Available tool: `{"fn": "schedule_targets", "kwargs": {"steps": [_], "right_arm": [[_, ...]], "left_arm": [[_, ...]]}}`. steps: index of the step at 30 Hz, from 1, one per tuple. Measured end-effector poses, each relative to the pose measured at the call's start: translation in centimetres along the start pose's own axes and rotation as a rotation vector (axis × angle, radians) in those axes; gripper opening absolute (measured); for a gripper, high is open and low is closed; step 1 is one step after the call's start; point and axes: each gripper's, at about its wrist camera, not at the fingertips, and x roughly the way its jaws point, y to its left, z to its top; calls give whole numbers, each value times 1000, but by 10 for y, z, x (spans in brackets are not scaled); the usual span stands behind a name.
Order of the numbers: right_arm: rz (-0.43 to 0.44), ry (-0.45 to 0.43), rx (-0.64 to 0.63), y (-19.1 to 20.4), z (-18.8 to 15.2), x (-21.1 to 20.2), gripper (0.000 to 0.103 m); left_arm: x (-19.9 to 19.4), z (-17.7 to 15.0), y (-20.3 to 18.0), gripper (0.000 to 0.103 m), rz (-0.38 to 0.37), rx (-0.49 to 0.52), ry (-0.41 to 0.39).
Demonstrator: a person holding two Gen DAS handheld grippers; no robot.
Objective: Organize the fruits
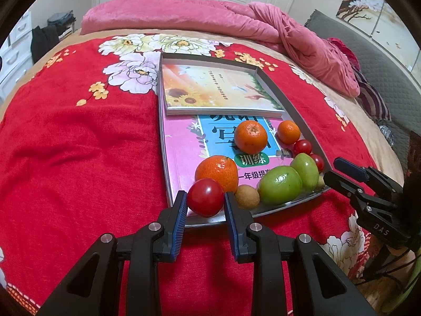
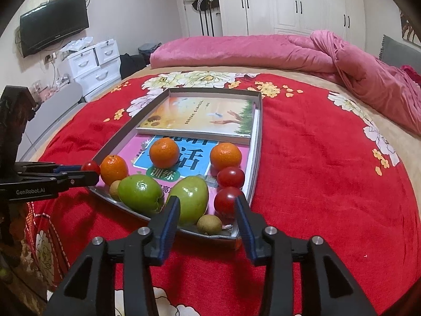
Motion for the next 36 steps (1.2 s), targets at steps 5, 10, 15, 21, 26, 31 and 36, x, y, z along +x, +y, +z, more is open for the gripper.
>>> {"fn": "schedule_targets", "kwargs": {"steps": [5, 10, 15, 21, 26, 31, 36], "right_arm": [[-5, -1, 8, 0, 0, -2, 51], [-11, -3, 13, -2, 0, -3, 52], [-16, -8, 23, -4, 0, -4, 55], [-22, -17, 29, -4, 1, -6, 60], [-27, -18, 39, -6, 1, -8, 66], [-35, -23, 42, -6, 1, -9, 69], [-37, -24, 39, -5, 0, -11, 71]], "left_arm": [[0, -1, 0, 29, -6, -7, 0], [0, -1, 1, 30, -6, -7, 1], [-1, -1, 1, 31, -19, -19, 2], [-3, 0, 2, 33, -25, -23, 1], [-5, 0, 1, 39, -34, -25, -6], [-9, 1, -1, 46, -39, -19, -20], [-14, 2, -1, 58, -30, -16, -32]]}}
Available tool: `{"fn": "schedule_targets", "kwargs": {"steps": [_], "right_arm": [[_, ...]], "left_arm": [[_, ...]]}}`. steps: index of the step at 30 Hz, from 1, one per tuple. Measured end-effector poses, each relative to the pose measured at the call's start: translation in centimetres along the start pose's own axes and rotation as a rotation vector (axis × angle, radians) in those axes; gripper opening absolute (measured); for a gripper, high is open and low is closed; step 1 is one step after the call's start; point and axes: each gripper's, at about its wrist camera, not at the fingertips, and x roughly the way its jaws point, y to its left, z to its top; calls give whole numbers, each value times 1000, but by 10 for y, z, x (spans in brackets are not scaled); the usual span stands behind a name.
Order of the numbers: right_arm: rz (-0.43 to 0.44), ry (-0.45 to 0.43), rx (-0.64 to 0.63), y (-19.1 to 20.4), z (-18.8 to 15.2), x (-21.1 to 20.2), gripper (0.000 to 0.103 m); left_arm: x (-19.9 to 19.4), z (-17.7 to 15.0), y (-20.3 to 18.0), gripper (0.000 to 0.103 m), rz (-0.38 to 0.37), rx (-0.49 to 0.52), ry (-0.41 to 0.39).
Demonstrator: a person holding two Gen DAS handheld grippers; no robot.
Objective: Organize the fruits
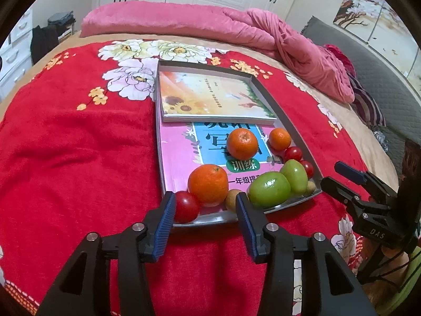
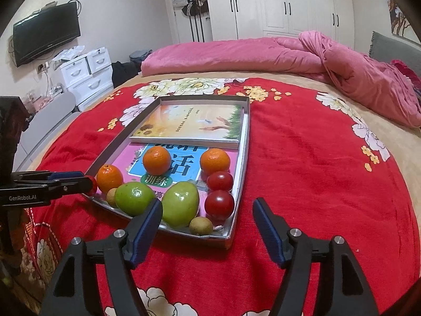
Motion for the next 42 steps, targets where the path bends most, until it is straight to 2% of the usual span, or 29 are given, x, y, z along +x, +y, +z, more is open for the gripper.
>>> {"fn": "schedule_targets", "kwargs": {"steps": [2, 5, 9, 17, 26, 31, 42], "right_arm": [[-3, -3, -4, 1, -1, -2, 73], [-7, -8, -2, 2, -1, -6, 78], [-15, -18, 7, 2, -1, -12, 81], [-22, -75, 2, 8, 0, -31, 97], [20, -142, -16, 29, -1, -65, 101], [44, -106, 11, 38, -12, -76, 101], [-3, -48, 31, 51, -34, -89, 101]], "left_arm": [[-3, 1, 0, 66, 27, 2, -8], [-7, 1, 3, 66, 13, -17, -13], [-12, 1, 3, 69, 30, -17, -23], [-27, -5, -5, 77, 56, -15, -45], [-44, -23, -24, 78, 82, -16, -19], [-55, -36, -33, 78, 95, -34, -21], [-65, -70, -40, 78, 91, -74, 19]]}}
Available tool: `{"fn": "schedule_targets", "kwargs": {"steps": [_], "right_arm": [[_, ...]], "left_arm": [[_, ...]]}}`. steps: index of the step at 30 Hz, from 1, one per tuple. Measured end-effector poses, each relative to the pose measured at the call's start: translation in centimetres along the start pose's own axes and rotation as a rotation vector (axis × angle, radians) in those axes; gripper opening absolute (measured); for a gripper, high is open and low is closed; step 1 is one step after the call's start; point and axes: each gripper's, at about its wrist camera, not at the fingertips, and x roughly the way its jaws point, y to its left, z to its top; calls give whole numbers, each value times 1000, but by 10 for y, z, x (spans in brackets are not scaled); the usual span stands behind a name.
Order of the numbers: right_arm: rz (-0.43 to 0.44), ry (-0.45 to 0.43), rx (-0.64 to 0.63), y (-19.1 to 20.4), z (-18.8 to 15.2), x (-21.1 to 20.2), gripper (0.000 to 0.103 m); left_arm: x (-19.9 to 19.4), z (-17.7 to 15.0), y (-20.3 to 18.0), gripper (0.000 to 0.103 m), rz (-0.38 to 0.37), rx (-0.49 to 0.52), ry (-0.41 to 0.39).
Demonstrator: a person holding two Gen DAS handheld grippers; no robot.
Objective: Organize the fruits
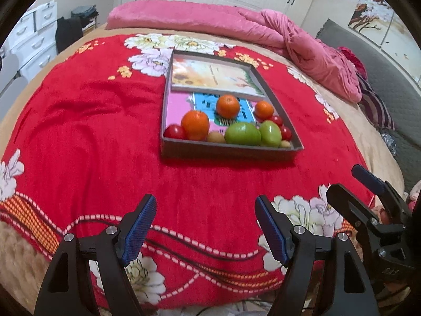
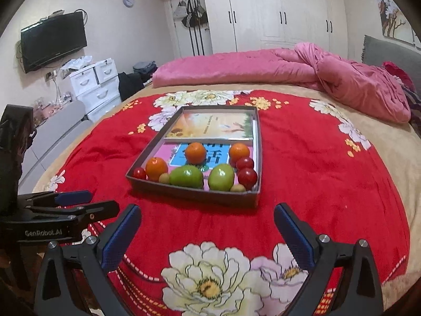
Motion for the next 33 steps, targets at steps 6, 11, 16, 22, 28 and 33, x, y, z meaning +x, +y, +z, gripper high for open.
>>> {"fn": "schedule_targets", "kwargs": {"steps": [6, 11, 16, 22, 28, 33], "right_arm": [[-9, 15, 13, 2, -9, -5, 101], [-16, 11, 13, 0, -9, -5, 102], [-10, 27, 16, -1, -9, -2, 102], [-12, 32, 16, -1, -10, 0, 102], [-15, 29, 15, -2, -10, 1, 102], [-16, 22, 12, -1, -10, 0, 102]], "left_arm": [[0, -5, -5, 78, -7, 6, 6], [1, -5, -5, 78, -7, 6, 5], [0, -4, -6, 78, -6, 8, 0], [0, -2, -7, 78, -5, 11, -8], [-2, -2, -7, 78, -5, 11, -16], [-2, -1, -9, 78, -6, 17, -20]]}}
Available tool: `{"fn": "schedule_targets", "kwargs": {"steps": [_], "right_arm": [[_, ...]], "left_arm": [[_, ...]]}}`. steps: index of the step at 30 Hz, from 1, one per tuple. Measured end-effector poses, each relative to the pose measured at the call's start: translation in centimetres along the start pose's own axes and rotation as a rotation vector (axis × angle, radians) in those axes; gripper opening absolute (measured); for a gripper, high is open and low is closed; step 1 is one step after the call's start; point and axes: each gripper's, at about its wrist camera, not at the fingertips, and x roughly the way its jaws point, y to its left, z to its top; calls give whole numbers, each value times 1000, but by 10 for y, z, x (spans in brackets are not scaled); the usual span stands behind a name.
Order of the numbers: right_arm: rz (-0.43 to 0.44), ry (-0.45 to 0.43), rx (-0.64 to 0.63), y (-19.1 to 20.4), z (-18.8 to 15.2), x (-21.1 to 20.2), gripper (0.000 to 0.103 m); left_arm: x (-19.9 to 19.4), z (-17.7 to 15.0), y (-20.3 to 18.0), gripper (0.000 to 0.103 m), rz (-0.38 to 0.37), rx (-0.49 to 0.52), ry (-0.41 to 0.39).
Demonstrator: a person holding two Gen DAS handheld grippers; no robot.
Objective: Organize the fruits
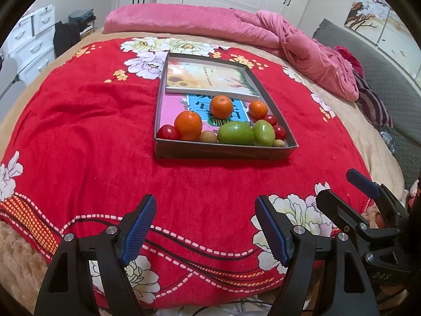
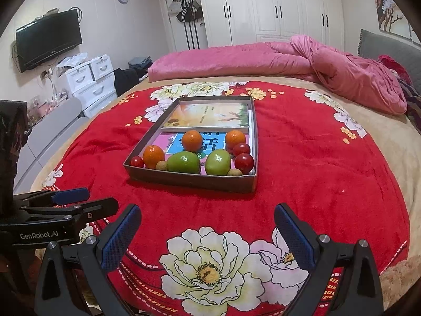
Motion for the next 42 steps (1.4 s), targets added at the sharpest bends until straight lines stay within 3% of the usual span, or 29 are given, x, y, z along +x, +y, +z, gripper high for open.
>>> {"fn": "schedule_targets", "kwargs": {"steps": [42], "right_arm": [[-2, 8, -5, 0, -1, 1, 102]], "left_arm": [[-2, 2, 1, 78, 11, 3, -7]]}}
